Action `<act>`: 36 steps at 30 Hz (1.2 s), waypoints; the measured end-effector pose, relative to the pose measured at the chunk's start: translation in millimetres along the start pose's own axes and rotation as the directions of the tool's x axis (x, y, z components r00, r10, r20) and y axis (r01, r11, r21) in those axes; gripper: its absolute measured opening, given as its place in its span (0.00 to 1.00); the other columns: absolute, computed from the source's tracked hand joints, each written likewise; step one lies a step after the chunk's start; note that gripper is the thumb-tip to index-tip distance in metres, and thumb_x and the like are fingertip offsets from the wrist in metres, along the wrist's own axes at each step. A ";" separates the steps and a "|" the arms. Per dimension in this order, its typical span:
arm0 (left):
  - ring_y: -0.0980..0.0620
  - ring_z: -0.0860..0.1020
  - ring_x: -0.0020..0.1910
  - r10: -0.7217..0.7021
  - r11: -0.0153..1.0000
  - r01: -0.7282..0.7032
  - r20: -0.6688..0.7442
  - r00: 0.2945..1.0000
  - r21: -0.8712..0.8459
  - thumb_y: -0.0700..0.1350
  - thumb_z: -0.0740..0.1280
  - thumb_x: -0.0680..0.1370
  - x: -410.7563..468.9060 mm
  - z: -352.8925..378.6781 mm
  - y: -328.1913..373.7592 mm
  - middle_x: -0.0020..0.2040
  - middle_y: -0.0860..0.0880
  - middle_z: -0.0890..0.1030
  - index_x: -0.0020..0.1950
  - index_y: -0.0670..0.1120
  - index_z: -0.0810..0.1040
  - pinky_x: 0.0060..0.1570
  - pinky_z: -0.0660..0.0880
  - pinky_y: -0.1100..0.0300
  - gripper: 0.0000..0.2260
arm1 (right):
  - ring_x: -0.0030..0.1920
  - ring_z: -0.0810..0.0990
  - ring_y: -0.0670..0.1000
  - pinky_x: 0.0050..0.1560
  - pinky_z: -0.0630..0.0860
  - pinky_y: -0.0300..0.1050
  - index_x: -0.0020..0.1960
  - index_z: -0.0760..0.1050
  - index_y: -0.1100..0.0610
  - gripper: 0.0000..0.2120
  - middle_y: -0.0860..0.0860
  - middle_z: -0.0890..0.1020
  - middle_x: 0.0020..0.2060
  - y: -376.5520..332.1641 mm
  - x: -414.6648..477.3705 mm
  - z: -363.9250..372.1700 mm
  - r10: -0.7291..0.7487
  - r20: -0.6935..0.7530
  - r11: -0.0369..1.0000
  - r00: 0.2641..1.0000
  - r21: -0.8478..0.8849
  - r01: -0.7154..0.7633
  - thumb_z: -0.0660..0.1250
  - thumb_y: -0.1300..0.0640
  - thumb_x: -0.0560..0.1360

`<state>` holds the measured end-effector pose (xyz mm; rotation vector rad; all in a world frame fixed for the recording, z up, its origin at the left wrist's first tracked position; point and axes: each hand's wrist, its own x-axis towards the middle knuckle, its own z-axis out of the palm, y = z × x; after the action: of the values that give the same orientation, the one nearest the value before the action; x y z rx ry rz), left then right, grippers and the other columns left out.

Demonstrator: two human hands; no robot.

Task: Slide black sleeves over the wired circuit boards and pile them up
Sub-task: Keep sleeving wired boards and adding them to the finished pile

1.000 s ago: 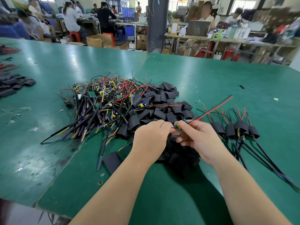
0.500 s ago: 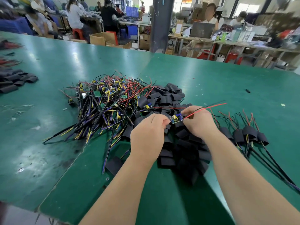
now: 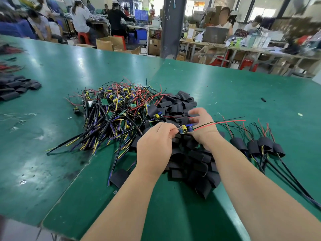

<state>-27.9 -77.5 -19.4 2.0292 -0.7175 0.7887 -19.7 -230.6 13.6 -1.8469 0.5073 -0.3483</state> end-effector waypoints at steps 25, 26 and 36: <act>0.45 0.79 0.39 0.002 0.997 0.002 0.057 0.998 -0.074 0.42 0.62 0.78 -4.4 -9.1 4.8 0.40 0.46 0.82 0.47 0.38 0.81 0.36 0.76 0.48 0.10 | 0.43 0.84 0.44 0.46 0.80 0.39 0.47 0.76 0.59 0.13 0.49 0.85 0.39 33.9 -66.9 -86.8 0.180 -0.193 0.213 0.964 0.965 0.154 0.71 0.56 0.65; 0.45 0.79 0.38 0.009 0.997 -0.005 0.056 0.998 -0.075 0.42 0.62 0.78 -4.6 -8.6 4.9 0.40 0.46 0.82 0.47 0.38 0.81 0.36 0.76 0.49 0.10 | 0.43 0.84 0.45 0.46 0.80 0.39 0.47 0.76 0.59 0.13 0.49 0.85 0.39 33.5 -67.2 -86.8 0.197 -0.197 0.202 0.960 0.967 0.157 0.71 0.57 0.65; 0.43 0.79 0.38 0.040 0.997 -0.034 0.084 0.996 -0.069 0.43 0.63 0.78 -6.8 -8.5 6.5 0.39 0.46 0.82 0.46 0.38 0.81 0.36 0.76 0.46 0.11 | 0.46 0.84 0.47 0.47 0.80 0.39 0.48 0.76 0.60 0.15 0.54 0.85 0.44 27.1 -71.8 -80.3 0.088 -0.088 0.255 0.992 0.965 0.063 0.70 0.54 0.64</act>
<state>-39.3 -72.2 -17.3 2.0032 -0.8211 0.6931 -124.5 -267.5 14.7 -0.5472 0.2495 -0.6025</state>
